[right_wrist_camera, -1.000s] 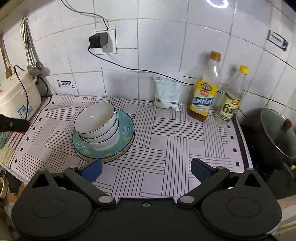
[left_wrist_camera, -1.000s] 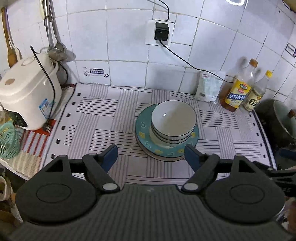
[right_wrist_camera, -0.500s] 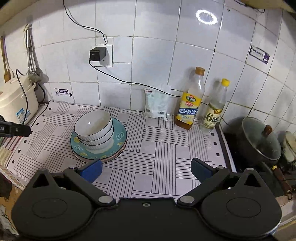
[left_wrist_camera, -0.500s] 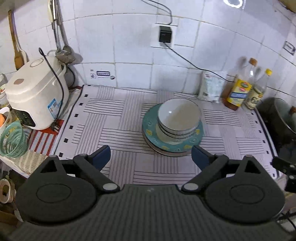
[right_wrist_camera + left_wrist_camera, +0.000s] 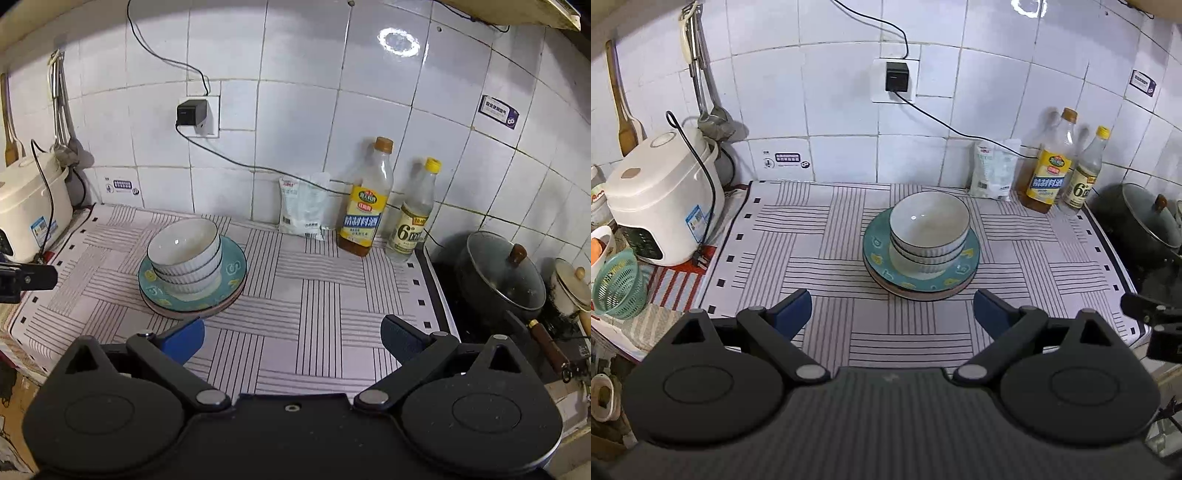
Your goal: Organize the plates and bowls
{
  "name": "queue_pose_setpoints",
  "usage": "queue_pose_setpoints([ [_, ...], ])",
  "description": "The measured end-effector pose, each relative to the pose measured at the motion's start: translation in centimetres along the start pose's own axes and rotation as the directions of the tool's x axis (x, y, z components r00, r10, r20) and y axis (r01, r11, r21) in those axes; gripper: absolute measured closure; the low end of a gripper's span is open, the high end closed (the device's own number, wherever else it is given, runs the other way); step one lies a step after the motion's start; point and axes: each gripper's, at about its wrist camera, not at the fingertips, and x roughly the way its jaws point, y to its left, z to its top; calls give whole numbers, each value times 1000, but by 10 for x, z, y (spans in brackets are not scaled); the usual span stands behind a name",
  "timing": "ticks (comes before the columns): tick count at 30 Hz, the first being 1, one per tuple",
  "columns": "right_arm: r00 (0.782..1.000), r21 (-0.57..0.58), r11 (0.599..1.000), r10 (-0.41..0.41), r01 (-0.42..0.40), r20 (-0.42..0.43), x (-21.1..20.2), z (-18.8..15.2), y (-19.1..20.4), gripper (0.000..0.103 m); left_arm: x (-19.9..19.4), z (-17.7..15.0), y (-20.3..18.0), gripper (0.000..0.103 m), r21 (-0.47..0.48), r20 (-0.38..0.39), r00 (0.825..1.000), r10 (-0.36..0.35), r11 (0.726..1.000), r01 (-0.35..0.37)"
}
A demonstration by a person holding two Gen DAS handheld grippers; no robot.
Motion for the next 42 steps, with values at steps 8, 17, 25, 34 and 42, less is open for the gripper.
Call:
queue_pose_setpoints([
  [8, 1000, 35, 999, 8, -8, 4, -3, -8, -2, 0, -3, -7, -9, 8, 0, 18, 1000, 2, 1000, -2],
  [17, 1000, 60, 998, -8, 7, 20, -2, -16, -6, 0, 5, -15, -8, 7, 24, -6, 1000, 28, 999, -28],
  [25, 1000, 84, 996, -10, 10, -4, 2, -22, -7, 0, 3, -16, -14, 7, 33, 21, 999, 38, 999, -39],
  [34, 1000, 109, 994, -4, 7, -28, 7, -21, -9, 0, 0, -14, -14, 7, 20, 51, 998, 26, 999, -27],
  [42, 999, 118, 993, -5, 10, -43, 10, -21, -9, 0, 2, -12, -10, 7, -8, 42, 999, 22, 1000, -22],
])
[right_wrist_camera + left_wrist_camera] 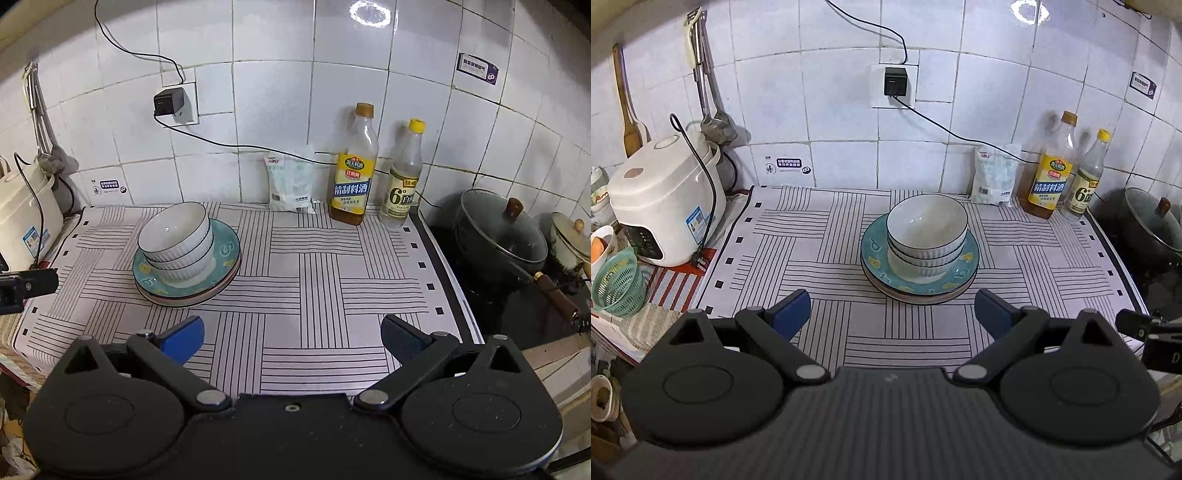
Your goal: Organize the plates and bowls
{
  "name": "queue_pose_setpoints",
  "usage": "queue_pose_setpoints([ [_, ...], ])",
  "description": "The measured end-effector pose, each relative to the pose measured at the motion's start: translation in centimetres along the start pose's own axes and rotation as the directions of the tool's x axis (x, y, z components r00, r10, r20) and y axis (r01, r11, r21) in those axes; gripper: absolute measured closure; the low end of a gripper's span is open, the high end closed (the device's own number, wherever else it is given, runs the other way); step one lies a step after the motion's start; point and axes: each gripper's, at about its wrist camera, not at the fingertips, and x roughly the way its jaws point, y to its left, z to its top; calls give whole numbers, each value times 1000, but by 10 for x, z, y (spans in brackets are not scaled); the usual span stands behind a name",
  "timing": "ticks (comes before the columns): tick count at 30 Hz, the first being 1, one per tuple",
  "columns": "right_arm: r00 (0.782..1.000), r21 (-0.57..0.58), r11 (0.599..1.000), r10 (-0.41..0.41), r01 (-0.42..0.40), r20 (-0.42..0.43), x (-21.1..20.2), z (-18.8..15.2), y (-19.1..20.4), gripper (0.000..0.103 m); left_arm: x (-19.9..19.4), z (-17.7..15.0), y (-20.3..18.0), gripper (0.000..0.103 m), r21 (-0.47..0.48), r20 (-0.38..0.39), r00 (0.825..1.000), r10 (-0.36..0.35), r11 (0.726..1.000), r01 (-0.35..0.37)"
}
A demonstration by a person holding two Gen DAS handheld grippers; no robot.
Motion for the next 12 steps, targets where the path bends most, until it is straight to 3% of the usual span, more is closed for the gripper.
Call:
queue_pose_setpoints([
  [12, 1000, -7, 1000, 8, -8, -12, 2, -1, 2, 0, -1, 0, 0, 6, 4, 14, 1000, -2, 1000, 2],
])
